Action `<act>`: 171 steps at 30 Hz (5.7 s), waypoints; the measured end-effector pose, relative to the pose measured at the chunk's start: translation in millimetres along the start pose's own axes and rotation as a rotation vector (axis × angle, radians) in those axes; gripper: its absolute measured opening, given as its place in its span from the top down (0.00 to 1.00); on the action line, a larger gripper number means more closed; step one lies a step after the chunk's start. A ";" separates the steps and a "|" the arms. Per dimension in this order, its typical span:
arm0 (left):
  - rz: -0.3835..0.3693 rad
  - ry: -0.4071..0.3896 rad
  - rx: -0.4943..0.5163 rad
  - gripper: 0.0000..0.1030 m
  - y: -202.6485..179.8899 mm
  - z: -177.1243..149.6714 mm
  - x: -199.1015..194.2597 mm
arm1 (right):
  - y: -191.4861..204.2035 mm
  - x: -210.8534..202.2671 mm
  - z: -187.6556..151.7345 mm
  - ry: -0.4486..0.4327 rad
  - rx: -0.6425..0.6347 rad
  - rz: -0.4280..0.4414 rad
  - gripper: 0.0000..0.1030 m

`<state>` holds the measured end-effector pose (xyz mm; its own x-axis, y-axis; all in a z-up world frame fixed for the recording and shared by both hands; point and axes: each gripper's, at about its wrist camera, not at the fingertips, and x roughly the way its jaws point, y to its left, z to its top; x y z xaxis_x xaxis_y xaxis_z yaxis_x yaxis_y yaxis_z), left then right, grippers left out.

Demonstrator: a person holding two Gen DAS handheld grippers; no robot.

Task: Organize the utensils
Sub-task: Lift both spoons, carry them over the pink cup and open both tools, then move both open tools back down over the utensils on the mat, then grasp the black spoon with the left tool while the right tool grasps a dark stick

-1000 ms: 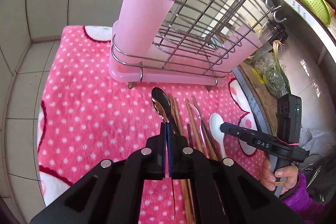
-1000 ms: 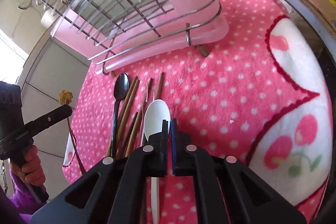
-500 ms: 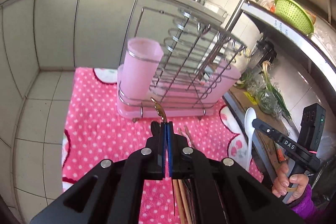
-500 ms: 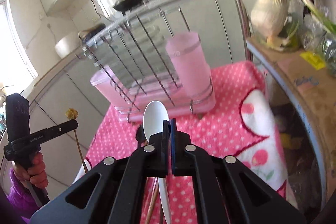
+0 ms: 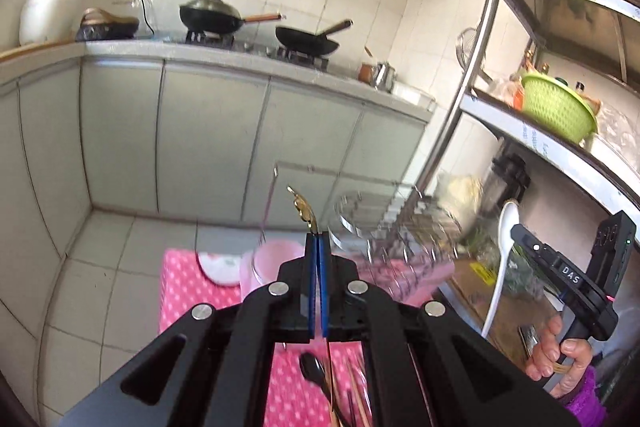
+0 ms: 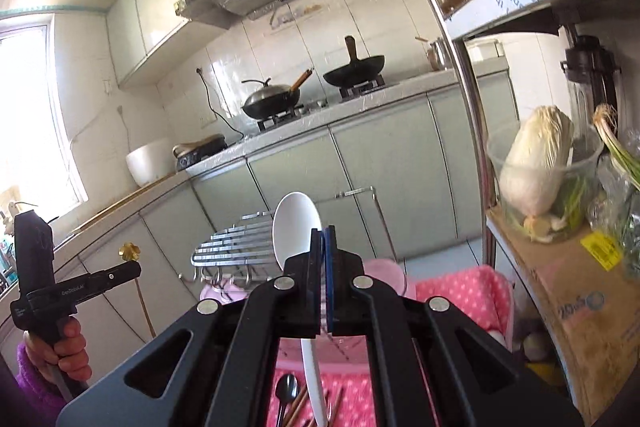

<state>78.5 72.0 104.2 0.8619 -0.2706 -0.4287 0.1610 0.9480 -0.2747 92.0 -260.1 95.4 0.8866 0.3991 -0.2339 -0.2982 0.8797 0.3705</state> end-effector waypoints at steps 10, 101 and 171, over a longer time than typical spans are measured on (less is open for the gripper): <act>0.064 -0.132 0.024 0.99 2.9 43.2 27.9 | -2.9 43.3 48.8 -0.132 -0.050 -0.028 0.98; -0.028 0.602 -0.147 0.76 -7.4 -173.4 114.7 | -19.1 5.7 -164.2 0.576 0.143 -0.045 0.67; 0.050 0.775 -0.047 0.96 32.9 -186.5 132.1 | -40.8 39.6 -196.6 0.863 0.191 -0.103 0.95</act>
<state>108.0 36.1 -122.0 0.2822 -0.2844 -0.9162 0.0950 0.9586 -0.2683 69.8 -229.3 -105.7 0.3075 0.4441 -0.8415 -0.0988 0.8945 0.4360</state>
